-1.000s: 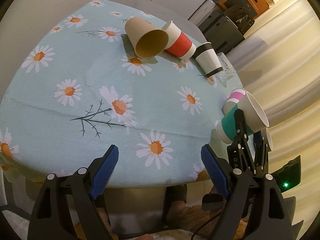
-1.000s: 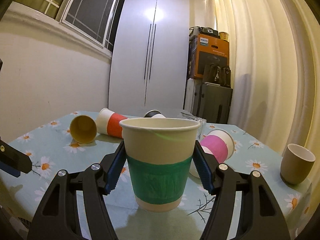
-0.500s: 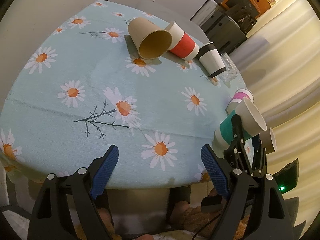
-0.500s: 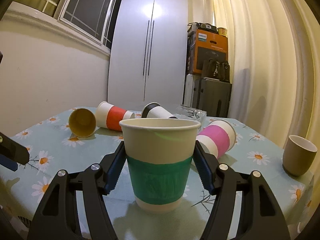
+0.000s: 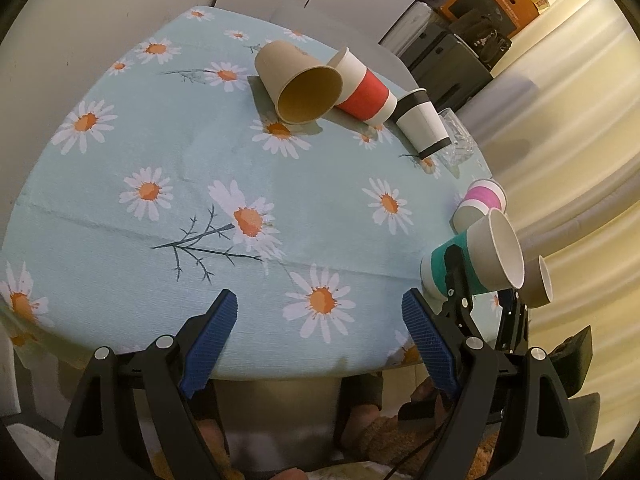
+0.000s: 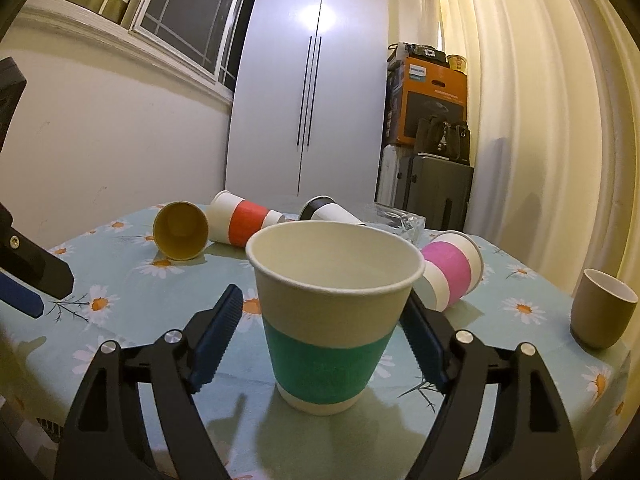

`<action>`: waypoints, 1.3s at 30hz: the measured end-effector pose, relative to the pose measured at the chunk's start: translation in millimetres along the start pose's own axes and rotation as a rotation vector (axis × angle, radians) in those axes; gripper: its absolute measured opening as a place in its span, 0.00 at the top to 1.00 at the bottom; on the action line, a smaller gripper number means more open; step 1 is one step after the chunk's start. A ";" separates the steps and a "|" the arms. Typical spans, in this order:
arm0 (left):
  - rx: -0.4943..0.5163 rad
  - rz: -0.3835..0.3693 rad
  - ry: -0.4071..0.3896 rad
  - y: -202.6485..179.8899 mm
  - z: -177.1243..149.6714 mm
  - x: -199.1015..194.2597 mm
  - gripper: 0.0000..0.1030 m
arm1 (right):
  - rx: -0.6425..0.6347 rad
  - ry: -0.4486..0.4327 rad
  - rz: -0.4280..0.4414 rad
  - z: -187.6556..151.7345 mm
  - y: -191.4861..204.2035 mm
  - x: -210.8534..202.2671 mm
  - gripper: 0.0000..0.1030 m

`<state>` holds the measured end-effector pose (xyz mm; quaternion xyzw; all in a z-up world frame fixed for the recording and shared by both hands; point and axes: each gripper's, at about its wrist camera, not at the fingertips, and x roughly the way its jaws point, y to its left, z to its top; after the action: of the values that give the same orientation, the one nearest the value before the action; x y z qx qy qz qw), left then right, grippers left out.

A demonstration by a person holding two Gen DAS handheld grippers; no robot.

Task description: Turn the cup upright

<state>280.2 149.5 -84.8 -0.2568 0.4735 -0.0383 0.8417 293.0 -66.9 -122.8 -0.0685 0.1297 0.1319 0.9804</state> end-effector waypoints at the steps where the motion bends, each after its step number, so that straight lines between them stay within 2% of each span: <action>1: 0.001 0.000 -0.002 0.0 0.2 -0.4 0.20 | -0.001 -0.001 0.001 0.5 0.0 -0.4 0.24; 4: 0.004 0.002 -0.005 -0.7 1.0 -0.9 0.20 | -0.002 0.000 0.005 2.5 -1.7 -2.8 0.18; 6: 0.007 -0.004 -0.012 -1.2 1.5 -2.5 0.20 | -0.007 0.005 0.014 2.7 -2.3 -3.9 0.11; 16: 0.048 0.038 -0.055 -5.3 -3.1 -13.0 0.20 | 0.006 0.020 0.025 16.4 -16.2 -29.6 0.07; 23: 0.134 0.121 -0.122 -16.7 -13.3 -24.9 0.19 | -0.028 -0.001 0.031 34.1 -21.5 -64.2 0.05; 27: 0.186 0.178 -0.162 -24.7 -18.8 -28.5 0.14 | -0.022 0.009 0.053 43.0 -28.2 -83.4 0.05; 33: 0.237 0.172 -0.198 -39.3 -37.9 -36.6 0.07 | -0.004 0.012 0.073 56.4 -43.6 -115.5 0.05; 39: 0.305 0.143 -0.259 -64.2 -65.5 -50.0 0.07 | 0.002 -0.011 0.076 67.8 -56.0 -147.3 0.05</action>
<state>210.7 83.5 -43.4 -0.0950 0.3672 -0.0164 0.9251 187.3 -144.5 -12.1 -0.0620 0.1270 0.1691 0.9754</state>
